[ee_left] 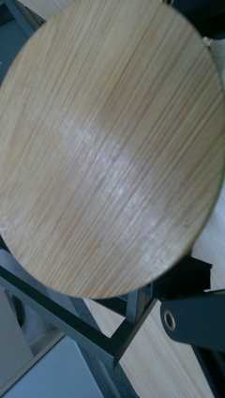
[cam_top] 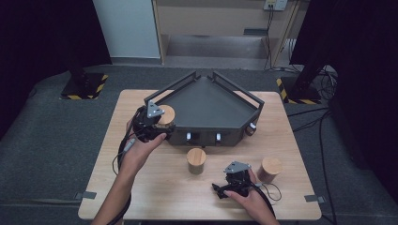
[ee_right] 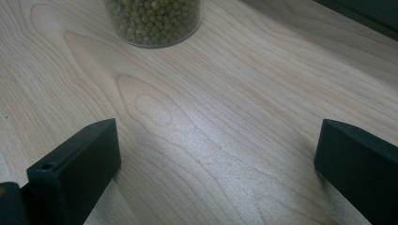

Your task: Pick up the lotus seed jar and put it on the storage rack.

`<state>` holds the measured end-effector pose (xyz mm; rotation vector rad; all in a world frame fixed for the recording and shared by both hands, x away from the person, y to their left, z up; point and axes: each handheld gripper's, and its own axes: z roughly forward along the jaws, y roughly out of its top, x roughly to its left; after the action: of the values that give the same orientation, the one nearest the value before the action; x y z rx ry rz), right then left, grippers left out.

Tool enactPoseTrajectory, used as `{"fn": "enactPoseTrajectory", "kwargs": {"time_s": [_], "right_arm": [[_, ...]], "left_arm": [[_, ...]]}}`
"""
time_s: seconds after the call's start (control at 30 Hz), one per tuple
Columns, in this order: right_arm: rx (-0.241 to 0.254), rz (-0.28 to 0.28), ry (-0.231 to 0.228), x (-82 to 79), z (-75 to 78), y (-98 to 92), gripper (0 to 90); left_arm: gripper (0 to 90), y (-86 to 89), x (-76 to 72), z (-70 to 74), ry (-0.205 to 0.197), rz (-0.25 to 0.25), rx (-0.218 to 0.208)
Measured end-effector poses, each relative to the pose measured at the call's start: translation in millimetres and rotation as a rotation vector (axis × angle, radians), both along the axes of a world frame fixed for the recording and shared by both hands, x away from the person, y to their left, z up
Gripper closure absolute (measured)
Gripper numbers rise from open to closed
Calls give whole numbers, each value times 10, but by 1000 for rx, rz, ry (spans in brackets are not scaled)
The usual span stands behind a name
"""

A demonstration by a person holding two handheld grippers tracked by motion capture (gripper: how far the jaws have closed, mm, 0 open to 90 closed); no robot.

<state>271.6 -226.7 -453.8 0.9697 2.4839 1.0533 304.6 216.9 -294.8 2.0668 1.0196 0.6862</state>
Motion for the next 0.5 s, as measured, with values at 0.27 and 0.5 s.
{"fn": "enactPoseTrajectory", "kwargs": {"time_s": [0.27, 0.5], "right_arm": [[0, 0, 0, 0, 0, 0, 9], [2, 0, 1, 1, 0, -1, 9]], "left_arm": [[244, -31, 34, 1, -4, -6, -3], [244, -39, 110, 32, -3, -16, -17]]}}
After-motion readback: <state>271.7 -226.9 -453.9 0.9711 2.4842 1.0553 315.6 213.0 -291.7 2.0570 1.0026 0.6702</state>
